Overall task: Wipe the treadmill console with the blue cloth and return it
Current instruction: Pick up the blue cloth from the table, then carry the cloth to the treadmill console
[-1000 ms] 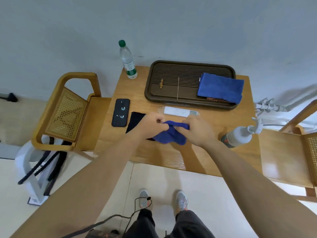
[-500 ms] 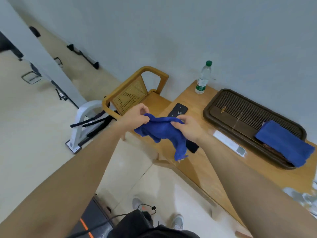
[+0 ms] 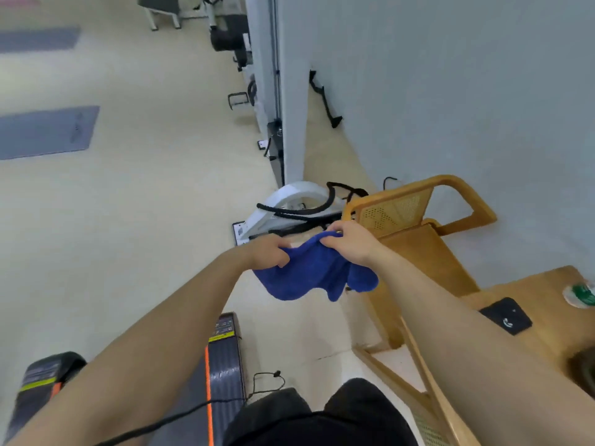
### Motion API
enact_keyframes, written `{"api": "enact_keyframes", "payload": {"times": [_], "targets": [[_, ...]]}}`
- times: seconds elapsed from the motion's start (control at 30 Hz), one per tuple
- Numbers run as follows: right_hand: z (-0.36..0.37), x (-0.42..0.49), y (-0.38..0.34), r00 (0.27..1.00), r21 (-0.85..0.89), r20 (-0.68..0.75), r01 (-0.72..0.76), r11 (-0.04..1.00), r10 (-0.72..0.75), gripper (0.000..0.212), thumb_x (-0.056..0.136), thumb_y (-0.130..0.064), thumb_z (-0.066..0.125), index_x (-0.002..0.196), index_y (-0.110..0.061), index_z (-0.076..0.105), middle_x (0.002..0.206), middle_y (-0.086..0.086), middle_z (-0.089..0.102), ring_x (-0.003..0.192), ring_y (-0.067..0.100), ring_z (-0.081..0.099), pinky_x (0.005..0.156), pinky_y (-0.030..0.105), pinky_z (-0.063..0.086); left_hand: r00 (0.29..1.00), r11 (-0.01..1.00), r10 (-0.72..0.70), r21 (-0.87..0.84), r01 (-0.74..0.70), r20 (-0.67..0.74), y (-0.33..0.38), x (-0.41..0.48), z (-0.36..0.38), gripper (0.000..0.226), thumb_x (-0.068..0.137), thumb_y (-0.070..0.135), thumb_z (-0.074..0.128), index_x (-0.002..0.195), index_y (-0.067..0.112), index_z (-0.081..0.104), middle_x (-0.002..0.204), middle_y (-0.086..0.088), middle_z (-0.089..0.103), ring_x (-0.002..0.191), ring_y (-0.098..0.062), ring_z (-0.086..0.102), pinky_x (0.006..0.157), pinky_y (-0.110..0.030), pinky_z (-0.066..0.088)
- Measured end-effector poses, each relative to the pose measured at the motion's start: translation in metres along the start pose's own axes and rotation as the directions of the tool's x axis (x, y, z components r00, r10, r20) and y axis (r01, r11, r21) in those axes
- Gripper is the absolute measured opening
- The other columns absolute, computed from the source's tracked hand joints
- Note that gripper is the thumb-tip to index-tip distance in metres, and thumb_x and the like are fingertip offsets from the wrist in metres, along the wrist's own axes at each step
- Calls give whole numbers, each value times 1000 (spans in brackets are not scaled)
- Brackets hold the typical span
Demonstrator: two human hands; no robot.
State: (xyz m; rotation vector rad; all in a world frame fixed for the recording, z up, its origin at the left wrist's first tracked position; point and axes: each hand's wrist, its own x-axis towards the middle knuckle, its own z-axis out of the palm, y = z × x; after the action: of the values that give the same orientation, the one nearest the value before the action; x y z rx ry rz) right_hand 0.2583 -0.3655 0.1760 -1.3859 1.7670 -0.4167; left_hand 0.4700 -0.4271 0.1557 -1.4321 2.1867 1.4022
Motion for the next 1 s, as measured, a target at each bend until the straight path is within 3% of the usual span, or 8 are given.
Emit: {"api": "enact_keyframes", "payload": {"times": [0.13, 0.4, 0.57, 0.83, 1.0], "targets": [[26, 74, -53, 988, -62, 139, 80, 995, -71, 20, 91, -28, 57, 89, -10, 65, 85, 7, 71, 79, 18, 63, 66, 31, 46, 985, 981, -131, -157, 112, -115, -56, 3, -52, 17, 58, 21, 47, 70, 15, 58, 72, 2, 53, 72, -18, 47, 68, -32, 37], [74, 239, -159, 883, -150, 413, 306, 940, -221, 15, 89, -30, 58, 82, -17, 64, 85, 0, 68, 82, 18, 62, 74, 34, 50, 872, 883, -402, -371, 287, -280, -153, 9, -148, 6, 74, 17, 51, 69, 19, 54, 75, 0, 57, 72, -21, 51, 67, -33, 39], [110, 321, -238, 753, -159, 609, 422, 893, -248, 18, 88, -36, 61, 83, -19, 63, 85, -3, 66, 80, 15, 61, 70, 29, 46, 717, 723, -616, -597, 348, -327, -200, -12, -201, 9, 78, 21, 51, 72, 15, 54, 72, -1, 52, 68, -21, 45, 67, -34, 35], [212, 385, -354, 496, -134, 822, 643, 754, -278, 15, 88, -34, 61, 86, -19, 65, 91, 3, 71, 86, 23, 68, 77, 38, 55, 476, 488, -820, -822, 294, -317, -273, -54, -235, 21, 88, 29, 54, 77, 12, 59, 71, -1, 58, 67, -19, 52, 64, -30, 39], [308, 394, -429, 325, -102, 909, 780, 618, -260, 12, 92, -28, 56, 87, -21, 64, 90, -1, 67, 83, 17, 62, 68, 27, 45, 347, 347, -902, -910, 225, -258, -338, -90, -236, 25, 89, 36, 54, 78, 14, 62, 75, -2, 62, 71, -21, 54, 66, -33, 43]]}}
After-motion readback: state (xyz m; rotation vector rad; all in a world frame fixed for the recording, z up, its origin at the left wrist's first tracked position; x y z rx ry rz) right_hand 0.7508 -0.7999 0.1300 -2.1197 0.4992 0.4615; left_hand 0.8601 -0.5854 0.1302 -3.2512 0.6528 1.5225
